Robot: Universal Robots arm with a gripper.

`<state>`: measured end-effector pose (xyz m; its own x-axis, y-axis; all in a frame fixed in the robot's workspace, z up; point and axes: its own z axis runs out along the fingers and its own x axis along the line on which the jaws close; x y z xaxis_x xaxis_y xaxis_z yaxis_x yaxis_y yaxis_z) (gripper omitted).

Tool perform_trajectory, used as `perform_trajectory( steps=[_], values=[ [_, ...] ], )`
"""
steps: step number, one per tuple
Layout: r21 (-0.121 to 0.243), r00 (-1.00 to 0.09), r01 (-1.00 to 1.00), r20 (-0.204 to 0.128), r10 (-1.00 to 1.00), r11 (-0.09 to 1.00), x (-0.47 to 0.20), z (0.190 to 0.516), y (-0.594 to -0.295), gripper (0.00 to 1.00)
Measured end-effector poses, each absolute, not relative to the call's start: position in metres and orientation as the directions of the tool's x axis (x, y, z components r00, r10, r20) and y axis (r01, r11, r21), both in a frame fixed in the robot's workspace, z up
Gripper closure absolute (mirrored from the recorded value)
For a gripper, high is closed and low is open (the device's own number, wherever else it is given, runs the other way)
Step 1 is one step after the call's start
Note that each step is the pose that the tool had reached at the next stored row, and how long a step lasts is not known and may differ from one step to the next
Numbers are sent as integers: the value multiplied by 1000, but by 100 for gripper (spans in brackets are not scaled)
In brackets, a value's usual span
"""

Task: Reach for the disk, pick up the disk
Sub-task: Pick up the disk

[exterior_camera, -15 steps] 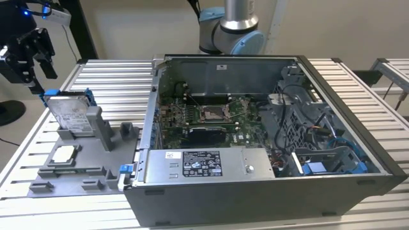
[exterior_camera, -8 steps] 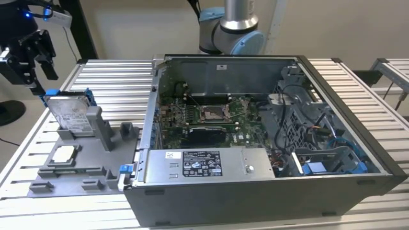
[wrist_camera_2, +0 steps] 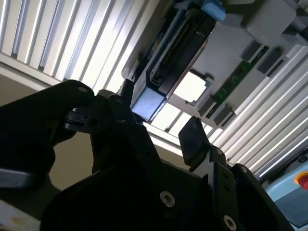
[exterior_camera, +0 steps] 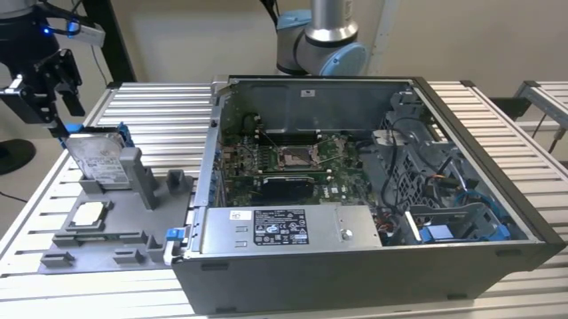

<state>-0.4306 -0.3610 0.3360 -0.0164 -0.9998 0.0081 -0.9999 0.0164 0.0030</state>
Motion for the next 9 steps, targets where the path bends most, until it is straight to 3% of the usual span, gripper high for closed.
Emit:
perform_trajectory(
  steps=[9],
  values=[
    [3,-3,-1000,8,-1000,3,-431,320,-360,0]
  ],
)
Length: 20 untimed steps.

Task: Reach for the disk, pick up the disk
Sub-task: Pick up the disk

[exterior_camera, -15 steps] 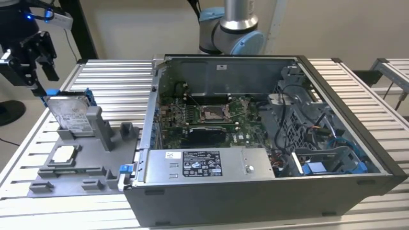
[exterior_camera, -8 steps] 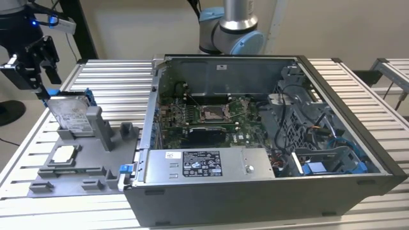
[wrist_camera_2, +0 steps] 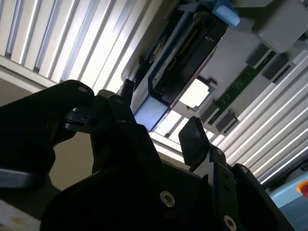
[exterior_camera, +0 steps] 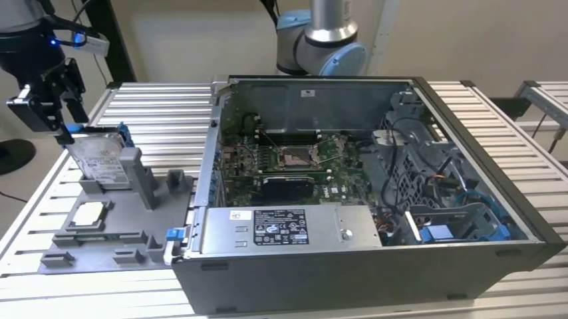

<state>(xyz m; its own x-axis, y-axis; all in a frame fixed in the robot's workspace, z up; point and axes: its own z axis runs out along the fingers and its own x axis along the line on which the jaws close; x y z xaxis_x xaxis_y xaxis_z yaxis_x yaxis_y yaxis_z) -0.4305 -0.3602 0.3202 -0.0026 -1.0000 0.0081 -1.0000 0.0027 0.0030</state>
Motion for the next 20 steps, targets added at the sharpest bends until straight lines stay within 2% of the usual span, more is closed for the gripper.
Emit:
perform_trajectory(
  steps=[20],
  values=[
    [3,-3,-1000,8,-1000,3,-431,284,-360,0]
  ],
)
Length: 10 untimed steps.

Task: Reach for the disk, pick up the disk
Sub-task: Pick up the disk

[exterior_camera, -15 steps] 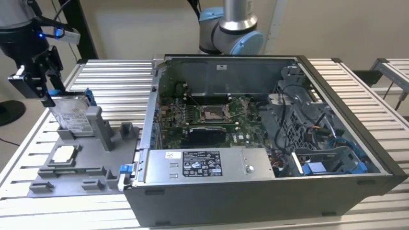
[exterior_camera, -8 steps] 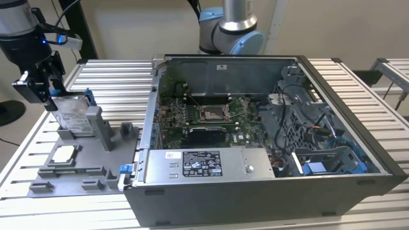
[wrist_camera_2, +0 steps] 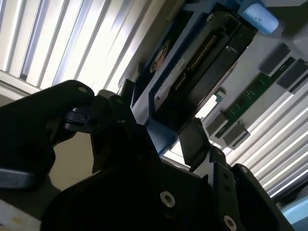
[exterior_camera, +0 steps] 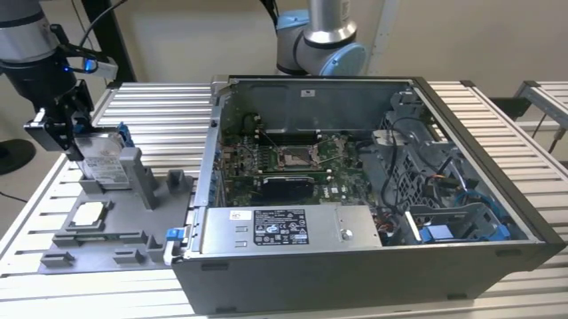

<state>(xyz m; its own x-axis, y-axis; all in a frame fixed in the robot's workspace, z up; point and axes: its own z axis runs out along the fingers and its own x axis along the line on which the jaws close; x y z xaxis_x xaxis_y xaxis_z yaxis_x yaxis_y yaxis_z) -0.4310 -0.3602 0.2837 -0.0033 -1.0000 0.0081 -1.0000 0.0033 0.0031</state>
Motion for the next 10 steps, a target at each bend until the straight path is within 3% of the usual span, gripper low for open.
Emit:
perform_trajectory(
  steps=[10],
  values=[
    [3,-3,-1000,8,-1000,3,-431,266,-360,0]
  ],
)
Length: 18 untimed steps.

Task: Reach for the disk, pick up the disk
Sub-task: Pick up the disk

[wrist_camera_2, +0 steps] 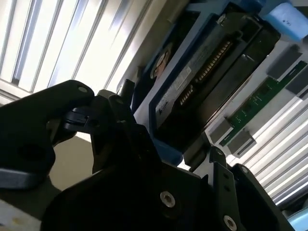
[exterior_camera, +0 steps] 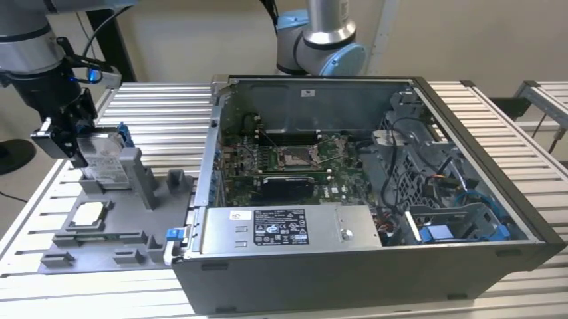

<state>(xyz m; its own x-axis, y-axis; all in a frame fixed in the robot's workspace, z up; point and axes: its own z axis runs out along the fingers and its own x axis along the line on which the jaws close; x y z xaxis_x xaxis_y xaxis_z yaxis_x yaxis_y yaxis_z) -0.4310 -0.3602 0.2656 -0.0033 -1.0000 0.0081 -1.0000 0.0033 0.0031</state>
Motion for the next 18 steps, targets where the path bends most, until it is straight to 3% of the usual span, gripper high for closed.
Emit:
perform_trajectory(
  steps=[18],
  values=[
    [0,-3,-1000,8,-1000,3,-431,260,-360,0]
  ],
)
